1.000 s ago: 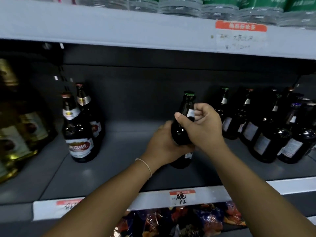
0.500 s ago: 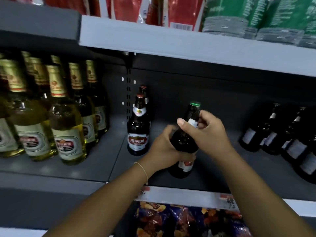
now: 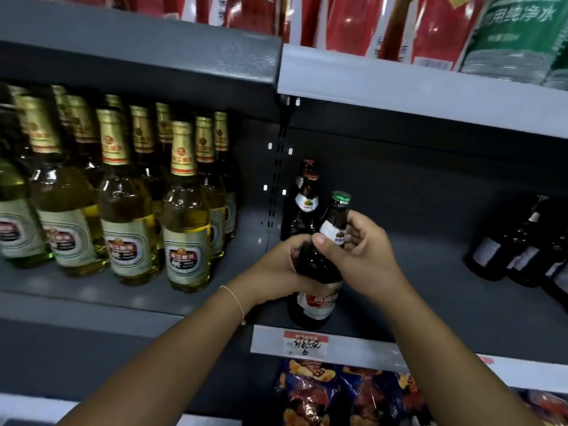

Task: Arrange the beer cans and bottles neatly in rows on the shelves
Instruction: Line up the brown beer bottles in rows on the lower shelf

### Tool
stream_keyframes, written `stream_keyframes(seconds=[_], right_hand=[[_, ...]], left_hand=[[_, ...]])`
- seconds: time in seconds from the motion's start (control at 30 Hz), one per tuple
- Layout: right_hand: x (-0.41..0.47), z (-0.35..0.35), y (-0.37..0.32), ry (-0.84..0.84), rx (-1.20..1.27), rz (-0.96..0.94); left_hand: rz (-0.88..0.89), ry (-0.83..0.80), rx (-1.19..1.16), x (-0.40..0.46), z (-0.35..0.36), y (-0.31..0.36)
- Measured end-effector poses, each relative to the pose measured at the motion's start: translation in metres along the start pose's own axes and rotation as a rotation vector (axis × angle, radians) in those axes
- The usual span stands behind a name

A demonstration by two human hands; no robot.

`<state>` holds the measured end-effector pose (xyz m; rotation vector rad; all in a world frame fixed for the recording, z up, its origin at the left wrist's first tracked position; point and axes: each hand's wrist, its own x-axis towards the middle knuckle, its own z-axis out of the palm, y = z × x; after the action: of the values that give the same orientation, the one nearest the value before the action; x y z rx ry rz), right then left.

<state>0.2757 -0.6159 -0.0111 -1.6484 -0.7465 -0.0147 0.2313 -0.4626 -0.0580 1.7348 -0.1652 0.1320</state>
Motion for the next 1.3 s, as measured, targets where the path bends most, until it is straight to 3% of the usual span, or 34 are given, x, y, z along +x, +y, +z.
stream_keyframes(seconds=[0.27, 0.5, 0.77, 1.3], right_hand=[[0.008, 0.031, 0.002, 0.007, -0.059, -0.017], [0.008, 0.033, 0.006, 0.033, -0.060, -0.006], [0.006, 0.022, 0.021, -0.080, -0.063, 0.049], [0.000, 0.020, 0.037, 0.009, 0.194, 0.074]], left_hand=[[-0.027, 0.098, 0.088, -0.012, -0.024, -0.017], [-0.060, 0.083, 0.213, -0.021, -0.026, -0.030], [-0.127, 0.117, 0.109, -0.022, -0.023, -0.049], [-0.091, 0.096, 0.042, -0.025, -0.017, -0.050]])
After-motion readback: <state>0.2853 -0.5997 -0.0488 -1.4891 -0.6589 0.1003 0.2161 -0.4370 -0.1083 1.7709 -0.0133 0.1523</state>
